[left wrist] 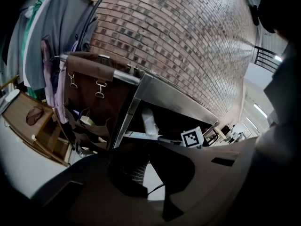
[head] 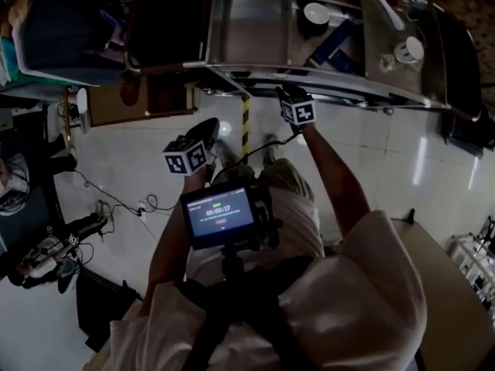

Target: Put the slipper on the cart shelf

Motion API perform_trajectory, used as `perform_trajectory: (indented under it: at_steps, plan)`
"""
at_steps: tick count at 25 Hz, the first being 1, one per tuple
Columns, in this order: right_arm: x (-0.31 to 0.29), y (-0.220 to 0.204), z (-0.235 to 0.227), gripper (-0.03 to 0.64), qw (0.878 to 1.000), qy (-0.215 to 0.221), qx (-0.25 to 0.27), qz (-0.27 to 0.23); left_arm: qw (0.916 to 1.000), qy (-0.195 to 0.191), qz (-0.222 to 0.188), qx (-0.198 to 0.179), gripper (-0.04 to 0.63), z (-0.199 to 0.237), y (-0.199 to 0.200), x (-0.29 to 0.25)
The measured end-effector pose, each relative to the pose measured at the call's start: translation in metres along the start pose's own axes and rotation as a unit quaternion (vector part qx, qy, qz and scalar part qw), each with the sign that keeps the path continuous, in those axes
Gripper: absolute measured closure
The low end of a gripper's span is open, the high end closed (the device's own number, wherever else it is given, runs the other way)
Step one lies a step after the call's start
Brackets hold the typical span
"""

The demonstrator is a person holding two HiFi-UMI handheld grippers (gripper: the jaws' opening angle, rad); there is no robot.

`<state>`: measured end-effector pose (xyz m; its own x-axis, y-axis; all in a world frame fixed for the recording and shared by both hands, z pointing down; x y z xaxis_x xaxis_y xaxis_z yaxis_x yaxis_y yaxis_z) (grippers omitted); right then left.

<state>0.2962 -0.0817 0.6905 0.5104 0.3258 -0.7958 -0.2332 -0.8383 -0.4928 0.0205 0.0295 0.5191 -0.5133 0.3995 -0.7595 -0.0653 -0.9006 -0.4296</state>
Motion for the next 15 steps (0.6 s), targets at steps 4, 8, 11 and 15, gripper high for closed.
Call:
perform_trajectory:
  at_steps: [4, 8, 11, 15]
  plan:
    - [0.082, -0.008, 0.023, 0.511, 0.994, 0.044, -0.045, -0.089, 0.9979, -0.036, -0.047, -0.027, 0.595, -0.008, 0.010, 0.024]
    - [0.176, -0.005, 0.027, 0.511, 0.983, 0.039, -0.051, -0.173, 0.9886, -0.063, -0.116, -0.073, 0.595, -0.022, 0.025, 0.047]
    - [0.235, 0.004, 0.032, 0.511, 0.971, 0.021, -0.048, -0.231, 0.9829, -0.073, -0.148, -0.081, 0.595, -0.022, 0.032, 0.063]
    - [0.301, 0.024, 0.043, 0.509, 0.952, 0.007, -0.038, -0.303, 0.9779, -0.079, -0.168, -0.097, 0.595, -0.028, 0.046, 0.078]
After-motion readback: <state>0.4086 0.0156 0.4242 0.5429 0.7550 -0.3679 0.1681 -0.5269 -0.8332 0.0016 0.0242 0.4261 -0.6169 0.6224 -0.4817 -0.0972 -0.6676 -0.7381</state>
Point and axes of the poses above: the fingertips, and each gripper's own axes: x backward along the fingers, z to its left, y out of its top, the point moved 8 cm from there along x, backward along the fingers, and after that the axes turned 11 degrees about z, right-handed, at the moved point
